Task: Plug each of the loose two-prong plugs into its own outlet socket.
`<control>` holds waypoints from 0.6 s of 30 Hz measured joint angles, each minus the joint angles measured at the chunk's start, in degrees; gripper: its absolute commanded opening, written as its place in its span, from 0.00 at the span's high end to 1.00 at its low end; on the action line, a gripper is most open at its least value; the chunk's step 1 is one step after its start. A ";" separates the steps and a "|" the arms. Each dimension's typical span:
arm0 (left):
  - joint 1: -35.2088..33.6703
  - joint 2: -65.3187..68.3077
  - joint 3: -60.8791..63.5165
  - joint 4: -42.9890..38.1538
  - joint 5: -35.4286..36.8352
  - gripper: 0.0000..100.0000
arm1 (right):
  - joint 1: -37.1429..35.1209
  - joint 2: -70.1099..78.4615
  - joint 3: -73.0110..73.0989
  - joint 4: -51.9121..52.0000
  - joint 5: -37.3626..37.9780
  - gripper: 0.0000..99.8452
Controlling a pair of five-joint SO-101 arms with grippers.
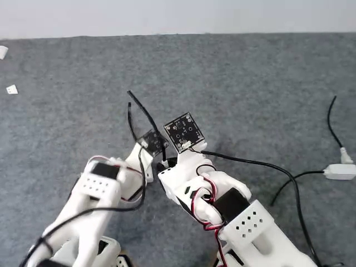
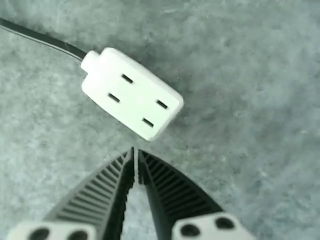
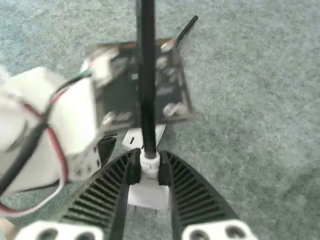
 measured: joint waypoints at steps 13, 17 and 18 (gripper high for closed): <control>0.26 -1.85 1.85 -0.18 -6.24 0.99 | 0.00 0.00 0.00 0.00 0.00 0.99; 0.70 -2.46 2.37 -0.18 -7.47 0.99 | 0.00 0.00 0.00 0.00 0.00 0.99; 0.70 -3.25 2.99 -0.26 -7.74 0.99 | 0.00 0.00 0.00 0.00 0.00 0.99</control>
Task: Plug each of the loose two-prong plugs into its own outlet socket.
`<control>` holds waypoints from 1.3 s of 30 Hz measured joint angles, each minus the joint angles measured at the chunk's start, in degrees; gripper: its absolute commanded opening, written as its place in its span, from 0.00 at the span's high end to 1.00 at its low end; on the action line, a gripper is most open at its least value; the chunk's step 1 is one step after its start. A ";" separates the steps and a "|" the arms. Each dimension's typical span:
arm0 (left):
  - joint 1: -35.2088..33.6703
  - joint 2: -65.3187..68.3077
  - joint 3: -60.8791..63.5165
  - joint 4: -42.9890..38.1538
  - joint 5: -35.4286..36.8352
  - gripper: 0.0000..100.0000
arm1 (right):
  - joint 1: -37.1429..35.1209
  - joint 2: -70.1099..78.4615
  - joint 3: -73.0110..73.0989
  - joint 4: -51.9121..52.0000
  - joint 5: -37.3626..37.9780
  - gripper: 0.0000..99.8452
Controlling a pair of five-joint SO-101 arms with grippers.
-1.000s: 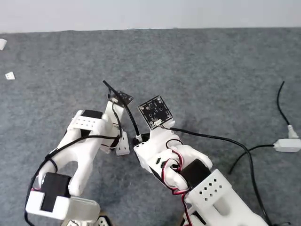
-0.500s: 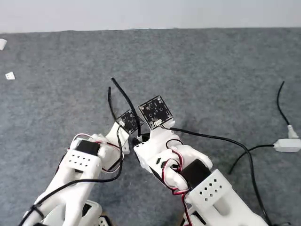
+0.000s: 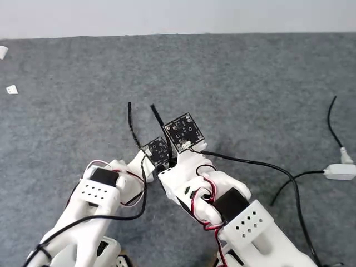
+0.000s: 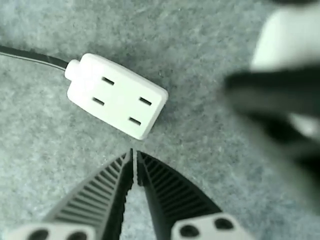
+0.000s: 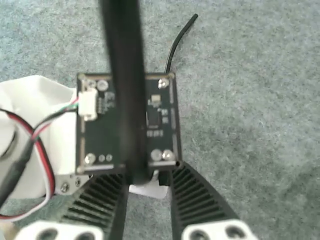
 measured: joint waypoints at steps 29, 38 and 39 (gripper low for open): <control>-32.00 -6.24 5.89 -23.74 28.40 0.98 | 0.00 22.15 -0.44 -26.46 -2.64 0.99; -32.00 -5.80 5.63 -23.74 28.40 0.98 | 0.00 34.55 -2.99 -34.81 -2.64 0.99; -32.00 -5.80 5.63 -23.74 28.40 0.98 | 0.09 34.73 -2.99 -34.81 -2.64 0.99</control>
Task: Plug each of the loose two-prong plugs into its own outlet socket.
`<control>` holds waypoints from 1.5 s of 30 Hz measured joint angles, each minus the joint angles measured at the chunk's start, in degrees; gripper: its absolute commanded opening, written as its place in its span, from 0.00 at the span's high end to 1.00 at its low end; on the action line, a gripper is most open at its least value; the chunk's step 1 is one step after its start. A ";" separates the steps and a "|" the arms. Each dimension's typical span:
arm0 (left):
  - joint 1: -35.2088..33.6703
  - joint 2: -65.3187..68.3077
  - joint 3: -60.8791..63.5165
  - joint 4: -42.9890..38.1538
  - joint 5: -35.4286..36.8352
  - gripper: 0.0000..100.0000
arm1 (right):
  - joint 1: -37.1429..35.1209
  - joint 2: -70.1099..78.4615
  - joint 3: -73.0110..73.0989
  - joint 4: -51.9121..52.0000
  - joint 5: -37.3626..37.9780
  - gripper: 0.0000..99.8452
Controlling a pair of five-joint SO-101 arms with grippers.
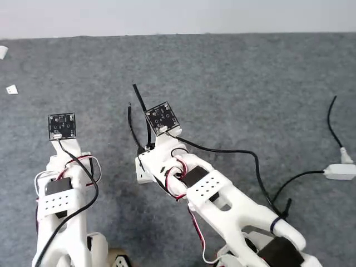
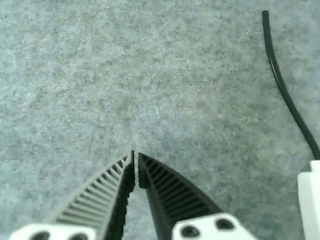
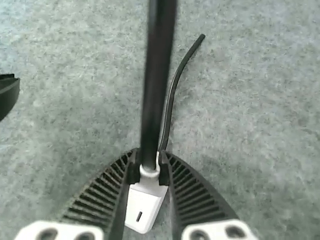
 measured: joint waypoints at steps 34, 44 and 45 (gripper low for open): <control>0.00 0.00 0.00 0.00 0.00 0.98 | -0.79 6.51 -3.16 -1.49 0.00 0.99; 0.00 0.00 0.00 0.00 0.00 0.98 | -0.79 6.51 -3.25 -0.44 0.00 0.99; 0.00 0.00 0.00 0.00 0.00 0.98 | -0.79 6.51 -3.25 -0.44 -0.09 0.99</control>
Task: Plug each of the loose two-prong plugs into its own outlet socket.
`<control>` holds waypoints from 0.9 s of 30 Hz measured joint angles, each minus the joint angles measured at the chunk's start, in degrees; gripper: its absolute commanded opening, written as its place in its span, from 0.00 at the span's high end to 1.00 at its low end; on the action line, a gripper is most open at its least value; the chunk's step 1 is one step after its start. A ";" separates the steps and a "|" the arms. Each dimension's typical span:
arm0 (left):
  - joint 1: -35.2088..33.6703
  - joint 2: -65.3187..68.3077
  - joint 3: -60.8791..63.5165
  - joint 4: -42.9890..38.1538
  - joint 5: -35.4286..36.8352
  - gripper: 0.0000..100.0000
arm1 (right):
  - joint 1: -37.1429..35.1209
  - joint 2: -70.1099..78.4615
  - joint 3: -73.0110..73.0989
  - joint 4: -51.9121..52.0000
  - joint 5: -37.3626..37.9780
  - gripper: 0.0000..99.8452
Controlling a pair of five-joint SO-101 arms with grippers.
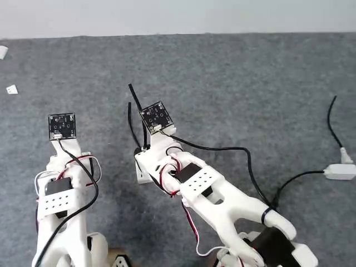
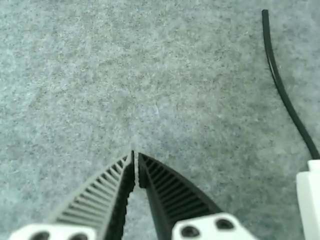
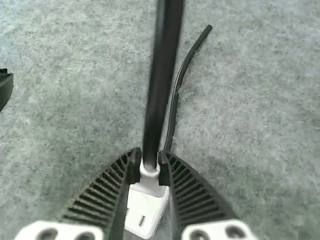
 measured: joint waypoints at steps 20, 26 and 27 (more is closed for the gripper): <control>0.00 0.00 0.00 0.00 0.00 0.98 | -0.70 0.00 -1.32 5.10 7.38 0.99; 0.00 0.00 0.00 0.00 0.00 0.98 | -0.88 -0.79 -1.41 7.12 11.43 0.99; 0.00 0.00 0.00 0.00 0.00 0.98 | -0.88 -0.79 -1.41 7.21 11.96 0.99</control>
